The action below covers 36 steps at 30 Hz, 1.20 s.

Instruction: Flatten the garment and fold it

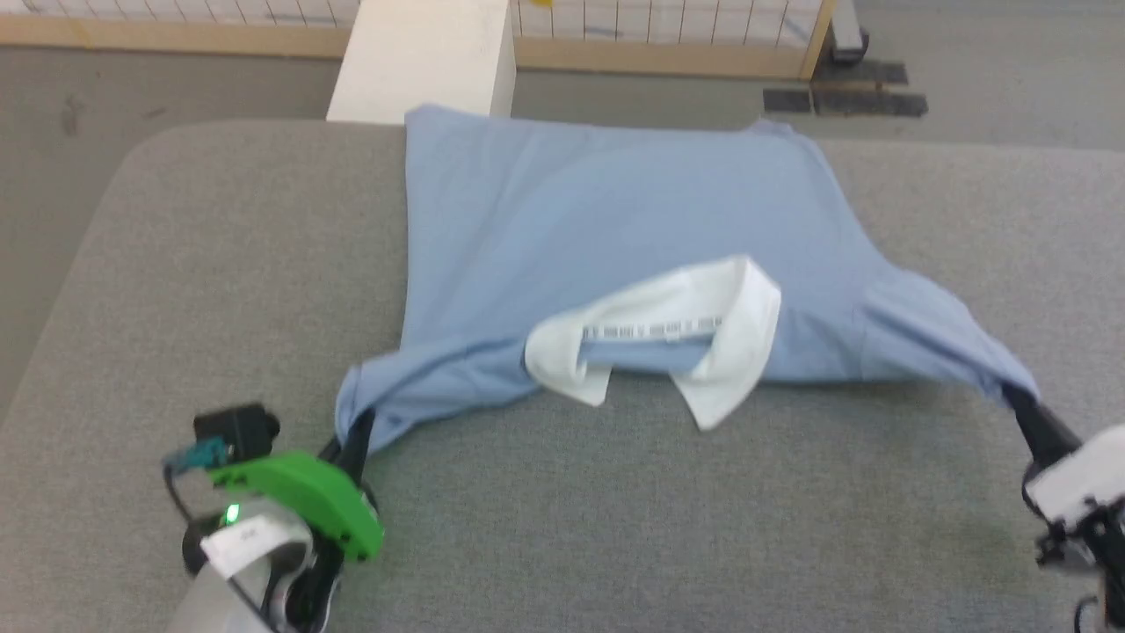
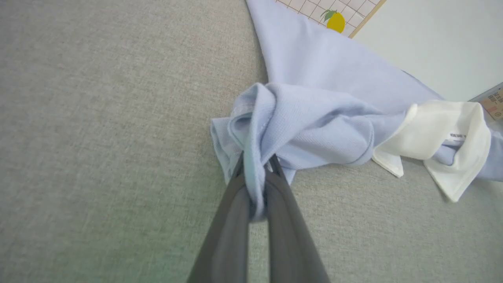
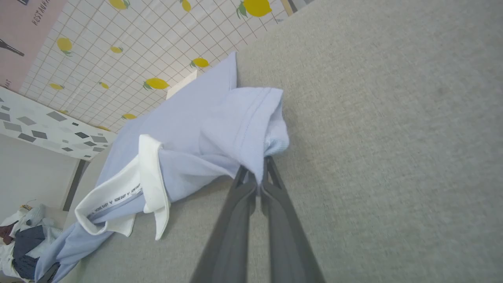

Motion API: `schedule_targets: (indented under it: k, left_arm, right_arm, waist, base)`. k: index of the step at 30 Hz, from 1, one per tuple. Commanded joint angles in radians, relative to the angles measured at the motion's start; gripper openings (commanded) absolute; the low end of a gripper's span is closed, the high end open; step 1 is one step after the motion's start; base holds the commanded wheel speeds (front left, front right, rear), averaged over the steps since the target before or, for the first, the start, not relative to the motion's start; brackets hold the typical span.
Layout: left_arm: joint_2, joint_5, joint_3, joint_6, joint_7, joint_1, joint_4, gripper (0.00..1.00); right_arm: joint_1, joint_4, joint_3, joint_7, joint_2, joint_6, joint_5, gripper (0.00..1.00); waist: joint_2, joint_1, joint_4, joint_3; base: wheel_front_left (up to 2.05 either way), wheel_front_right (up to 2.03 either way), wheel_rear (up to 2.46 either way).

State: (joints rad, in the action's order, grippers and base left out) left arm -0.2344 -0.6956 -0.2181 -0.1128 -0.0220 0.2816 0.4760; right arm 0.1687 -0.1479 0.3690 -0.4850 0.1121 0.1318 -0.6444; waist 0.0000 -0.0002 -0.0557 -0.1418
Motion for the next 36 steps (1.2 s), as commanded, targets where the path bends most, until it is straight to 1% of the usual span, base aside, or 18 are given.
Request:
schedule_targets:
  k: [1, 6, 10, 15, 17, 21, 26, 31, 36]
  left_arm:
    - [-0.021, -0.024, 0.012, 0.016, -0.021, -0.057, -0.028, 0.00]
    - [-0.060, -0.057, 0.041, 0.076, -0.095, -0.190, -0.148, 0.00]
    - [-0.093, -0.071, 0.054, 0.133, -0.172, -0.273, -0.249, 0.00]
    - [-0.152, -0.033, 0.033, 0.196, -0.272, -0.321, -0.348, 0.00]
    - [-0.169, -0.017, 0.018, 0.212, -0.306, -0.322, -0.373, 0.00]
    - [-0.189, 0.011, -0.016, 0.226, -0.363, -0.304, -0.390, 0.00]
    - [-0.181, 0.011, -0.033, 0.230, -0.386, -0.279, -0.373, 0.00]
    - [-0.165, 0.005, -0.027, 0.226, -0.351, -0.276, -0.358, 0.00]
    - [-0.148, -0.007, -0.010, 0.221, -0.298, -0.280, -0.354, 0.00]
  right_arm:
    - [-0.041, 0.022, 0.015, -0.022, -0.003, -0.001, -0.012, 0.00]
    - [-0.154, 0.104, 0.043, -0.104, 0.004, -0.001, -0.001, 0.00]
    - [-0.227, 0.186, 0.053, -0.187, 0.008, -0.001, 0.005, 0.00]
    - [-0.281, 0.286, 0.043, -0.302, 0.018, -0.001, 0.032, 0.00]
    - [-0.287, 0.317, 0.013, -0.359, 0.037, -0.001, 0.056, 0.00]
    - [-0.260, 0.339, -0.076, -0.471, 0.086, -0.001, 0.132, 0.00]
    - [-0.187, 0.286, -0.194, -0.568, 0.130, -0.001, 0.216, 0.00]
    - [-0.142, 0.194, -0.301, -0.629, 0.153, -0.001, 0.264, 0.00]
    - [-0.131, 0.118, -0.352, -0.639, 0.174, -0.001, 0.285, 0.00]
  waist:
    - [0.0000, 0.0002, 0.004, 0.061]
    - [0.0000, 0.0002, 0.011, 0.079]
    - [0.0000, 0.0002, 0.016, 0.081]
    - [0.0000, 0.0002, 0.020, 0.079]
    - [0.0000, 0.0002, 0.022, 0.076]
    - [0.0000, 0.0002, 0.028, 0.058]
    - [0.0000, 0.0002, 0.030, 0.027]
    - [0.0000, 0.0002, 0.028, 0.003]
    - [0.0000, 0.0002, 0.028, -0.006]
  base:
    - [0.00, 0.00, 0.00]
    - [0.00, 0.00, 0.00]
    - [0.00, 0.00, 0.00]
    - [0.00, 0.00, 0.00]
    - [0.00, 0.00, 0.00]
    - [0.00, 0.00, 0.00]
    - [0.00, 0.00, 0.00]
    - [0.00, 0.00, 0.00]
    - [0.00, 0.00, 0.00]
